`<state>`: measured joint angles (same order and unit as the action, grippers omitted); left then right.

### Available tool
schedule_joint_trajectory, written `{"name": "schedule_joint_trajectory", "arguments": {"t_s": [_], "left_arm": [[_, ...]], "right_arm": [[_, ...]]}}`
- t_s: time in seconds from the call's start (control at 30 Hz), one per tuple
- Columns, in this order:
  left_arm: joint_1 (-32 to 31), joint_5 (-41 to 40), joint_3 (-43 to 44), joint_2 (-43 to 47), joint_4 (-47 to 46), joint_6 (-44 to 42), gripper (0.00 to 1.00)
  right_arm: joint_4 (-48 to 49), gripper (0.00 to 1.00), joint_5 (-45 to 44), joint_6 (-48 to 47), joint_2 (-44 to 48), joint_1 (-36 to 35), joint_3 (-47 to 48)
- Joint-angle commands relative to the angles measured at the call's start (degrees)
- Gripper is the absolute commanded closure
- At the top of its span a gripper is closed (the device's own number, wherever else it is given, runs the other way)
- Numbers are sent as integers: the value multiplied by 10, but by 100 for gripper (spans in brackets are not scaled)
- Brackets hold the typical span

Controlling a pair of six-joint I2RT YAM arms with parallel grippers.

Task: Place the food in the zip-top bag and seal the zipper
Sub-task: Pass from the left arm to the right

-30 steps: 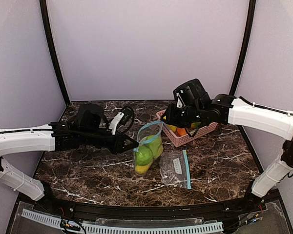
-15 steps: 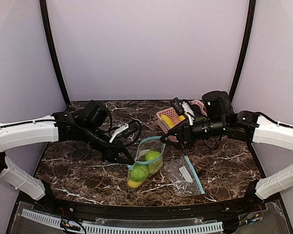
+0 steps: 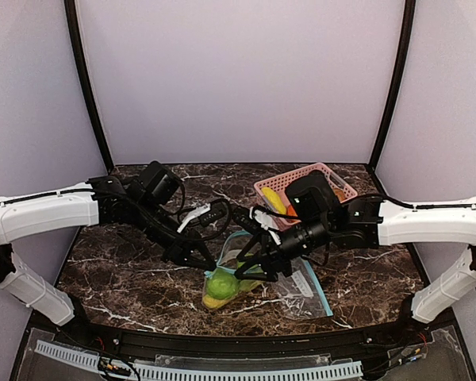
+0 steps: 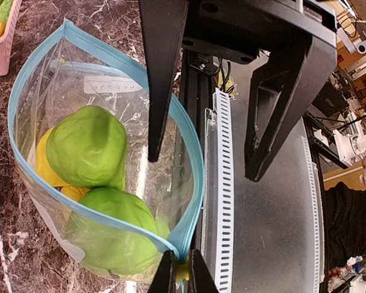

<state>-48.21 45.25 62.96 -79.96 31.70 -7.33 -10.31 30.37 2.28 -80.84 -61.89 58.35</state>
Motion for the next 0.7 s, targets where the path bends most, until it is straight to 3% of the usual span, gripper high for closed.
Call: {"name": "schedule_joint_trajectory", "arguments": {"t_s": [0.0,0.2,0.37,0.43,0.5,0.57,0.67], "left_arm": [[5,19,22,-5,19,-14,99],[5,16,26,-10,24,-15,99],[7,9,17,-2,9,2,99],[8,-5,9,7,-7,18,94],[11,-33,-9,23,-38,46,71],[12,-73,-42,48,-92,88,38],[12,-119,-111,95,-224,142,21]], "right_arm": [[6,51,-17,-19,-26,-15,24],[2,66,-36,-30,-51,-20,37],[7,96,-54,-23,-62,-22,43],[20,100,-61,1,-59,-23,37],[41,100,-78,26,-52,-22,25],[66,100,-96,55,-43,-22,12],[99,100,-120,96,-32,-22,-4]]}}
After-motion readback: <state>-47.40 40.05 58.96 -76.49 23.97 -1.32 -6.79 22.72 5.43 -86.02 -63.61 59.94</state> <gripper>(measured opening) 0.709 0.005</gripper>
